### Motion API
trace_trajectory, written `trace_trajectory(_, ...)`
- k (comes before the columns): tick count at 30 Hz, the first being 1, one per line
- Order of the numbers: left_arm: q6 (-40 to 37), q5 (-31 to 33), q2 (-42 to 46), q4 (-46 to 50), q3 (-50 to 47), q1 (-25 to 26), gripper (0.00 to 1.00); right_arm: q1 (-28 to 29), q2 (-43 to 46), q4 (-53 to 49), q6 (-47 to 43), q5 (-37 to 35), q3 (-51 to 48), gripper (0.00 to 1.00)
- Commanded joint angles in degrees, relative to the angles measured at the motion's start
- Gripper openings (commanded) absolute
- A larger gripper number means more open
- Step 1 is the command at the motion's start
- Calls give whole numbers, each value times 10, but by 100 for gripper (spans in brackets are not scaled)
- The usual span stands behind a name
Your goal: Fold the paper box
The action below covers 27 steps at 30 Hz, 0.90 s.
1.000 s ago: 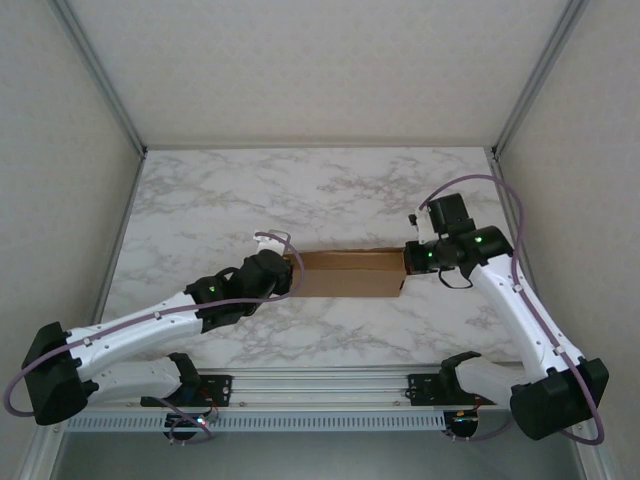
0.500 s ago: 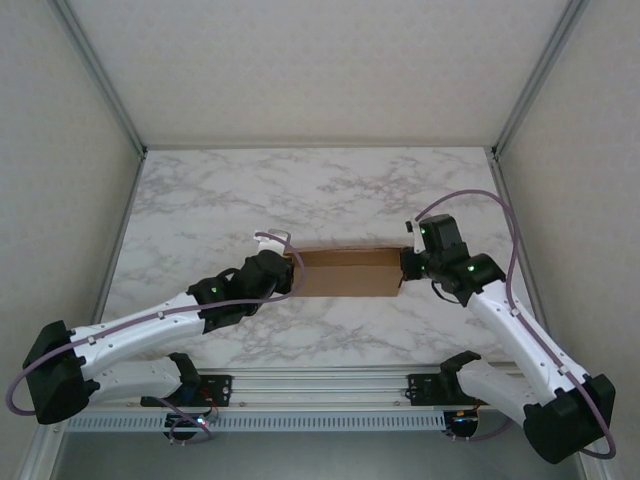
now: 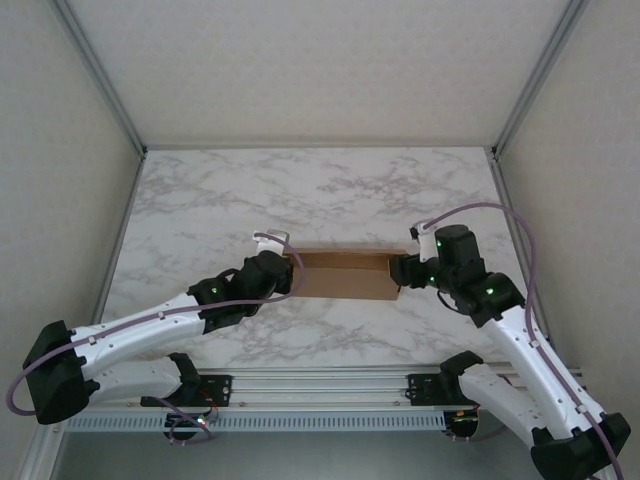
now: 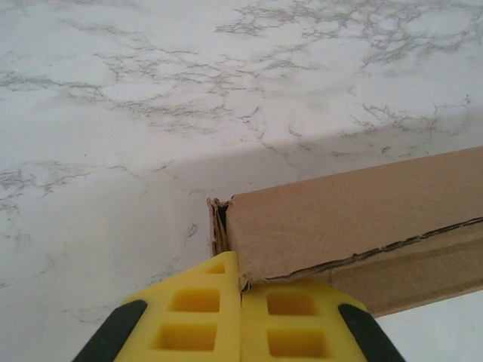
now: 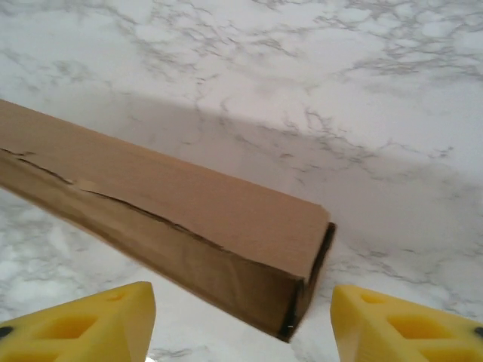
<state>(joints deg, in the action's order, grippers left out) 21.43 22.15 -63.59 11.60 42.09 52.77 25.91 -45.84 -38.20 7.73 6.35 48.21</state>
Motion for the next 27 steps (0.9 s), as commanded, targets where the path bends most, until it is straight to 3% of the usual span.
trace_trajectory(1,11,-5,-14,80,-20,-2,6,1,29,33,14,31,18,68)
trace_trajectory(3,13,-6,-12,78,-22,-2,6,-3,29,42,42,11,22,68)
trace_trajectory(9,15,-7,-11,71,-21,-2,6,-17,-50,0,146,-86,76,54)
trace_trajectory(18,23,-14,4,54,-32,-1,7,-25,-117,10,164,-91,51,39)
trace_trajectory(27,32,-47,58,50,-28,-1,29,-24,-88,26,170,-77,-21,29)
